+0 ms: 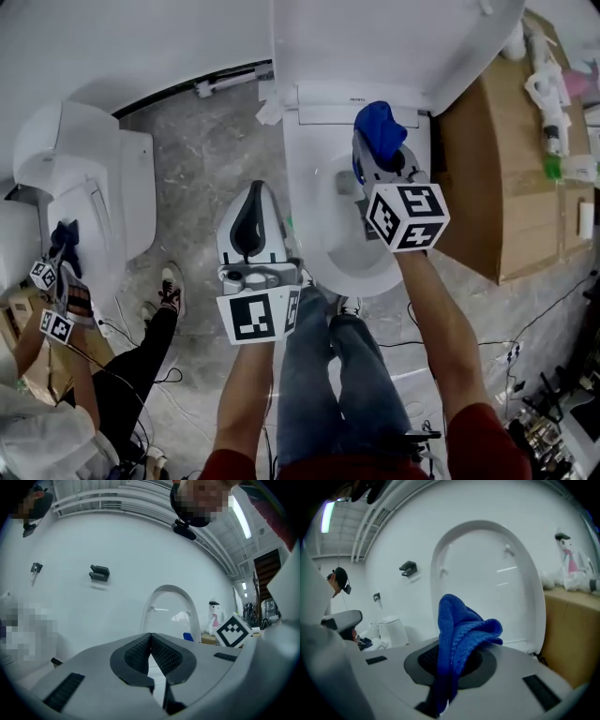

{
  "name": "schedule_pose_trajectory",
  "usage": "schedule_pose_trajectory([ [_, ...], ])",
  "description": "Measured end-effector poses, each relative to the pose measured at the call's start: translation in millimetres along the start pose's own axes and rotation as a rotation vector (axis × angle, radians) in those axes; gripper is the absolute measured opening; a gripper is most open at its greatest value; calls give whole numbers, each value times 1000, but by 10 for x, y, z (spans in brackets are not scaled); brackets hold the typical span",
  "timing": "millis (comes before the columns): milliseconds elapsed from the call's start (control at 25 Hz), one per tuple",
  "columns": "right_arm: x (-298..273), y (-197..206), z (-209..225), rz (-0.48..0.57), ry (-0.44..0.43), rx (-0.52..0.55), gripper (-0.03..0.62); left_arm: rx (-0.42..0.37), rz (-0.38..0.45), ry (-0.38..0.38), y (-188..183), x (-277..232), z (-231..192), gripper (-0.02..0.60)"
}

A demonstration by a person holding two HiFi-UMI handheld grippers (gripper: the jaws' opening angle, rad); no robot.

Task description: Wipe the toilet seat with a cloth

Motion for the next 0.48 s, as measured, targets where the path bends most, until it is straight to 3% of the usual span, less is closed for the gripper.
schedule_pose_trajectory([
  [240,807,-646,-226,161,43,99,57,-4,-4,24,-484,2,380,17],
  [480,1608,-1277,-411,249,53,223,55,-17,1,49,-1052,104,788,17],
])
Point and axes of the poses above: the fingertips, and each gripper's own axes: x backward along the fingers, z to its right, y out of its underside, the point moved 8 cm from there along x, backward along the fingers, and after that the axes turned 8 degrees about x, right-handed, at the moved point
